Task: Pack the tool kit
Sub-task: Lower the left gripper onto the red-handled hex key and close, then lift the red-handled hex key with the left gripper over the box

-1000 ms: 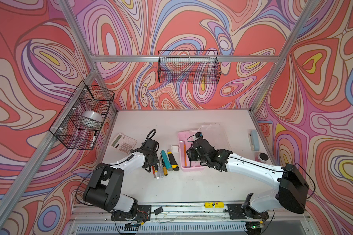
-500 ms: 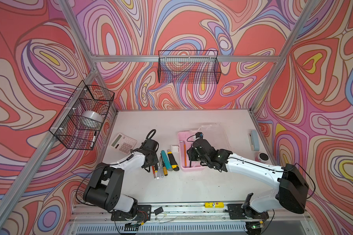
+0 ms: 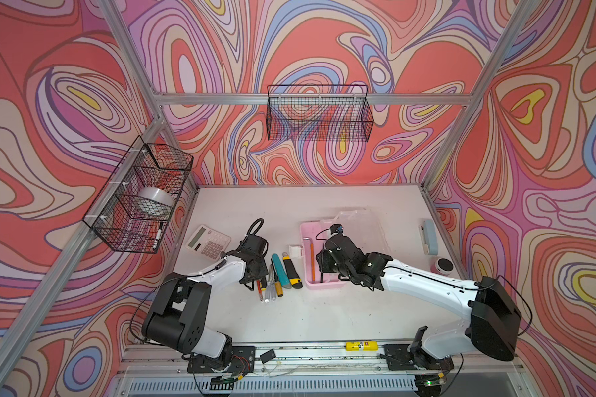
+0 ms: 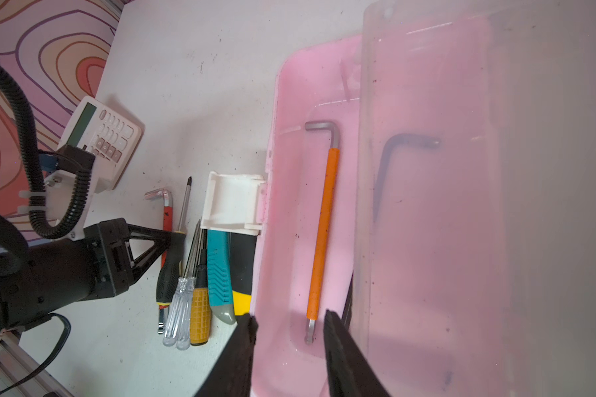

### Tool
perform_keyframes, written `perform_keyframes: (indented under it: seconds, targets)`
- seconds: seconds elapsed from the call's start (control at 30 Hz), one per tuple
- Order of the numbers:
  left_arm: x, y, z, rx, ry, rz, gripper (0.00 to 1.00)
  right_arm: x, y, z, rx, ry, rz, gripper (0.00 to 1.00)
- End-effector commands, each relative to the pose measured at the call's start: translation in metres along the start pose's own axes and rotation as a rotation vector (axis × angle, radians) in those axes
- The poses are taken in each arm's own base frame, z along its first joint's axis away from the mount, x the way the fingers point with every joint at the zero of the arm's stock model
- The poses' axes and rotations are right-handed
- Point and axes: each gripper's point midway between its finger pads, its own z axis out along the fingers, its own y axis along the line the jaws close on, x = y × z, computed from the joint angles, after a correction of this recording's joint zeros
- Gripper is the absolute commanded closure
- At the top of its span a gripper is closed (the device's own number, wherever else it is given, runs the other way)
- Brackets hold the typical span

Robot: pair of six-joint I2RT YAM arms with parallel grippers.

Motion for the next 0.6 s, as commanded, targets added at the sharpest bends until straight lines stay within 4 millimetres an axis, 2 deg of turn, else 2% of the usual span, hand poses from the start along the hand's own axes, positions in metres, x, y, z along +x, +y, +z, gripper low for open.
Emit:
perform_keyframes:
  seconds: [0.0,0.1,0.27,0.43,0.57]
  targets:
    - [0.004,0.003,-0.002,-0.001,0.024,0.013,0.95,0.002,-0.003,0.003,0.012,-0.003,-0.007,0.64]
    - [0.000,-0.002,-0.007,0.015,0.021,0.019,1.00,0.002,-0.002,0.004,0.014,-0.002,-0.011,0.64]
    - [-0.009,-0.003,-0.022,0.011,0.004,0.040,1.00,-0.003,-0.003,0.002,0.021,-0.018,-0.021,0.64]
    - [-0.027,-0.006,-0.053,0.016,-0.049,0.051,1.00,-0.007,-0.001,0.002,0.024,-0.028,-0.026,0.64]
    - [-0.043,-0.023,-0.087,0.098,-0.095,0.048,1.00,-0.009,0.000,0.001,0.027,-0.036,-0.020,0.64]
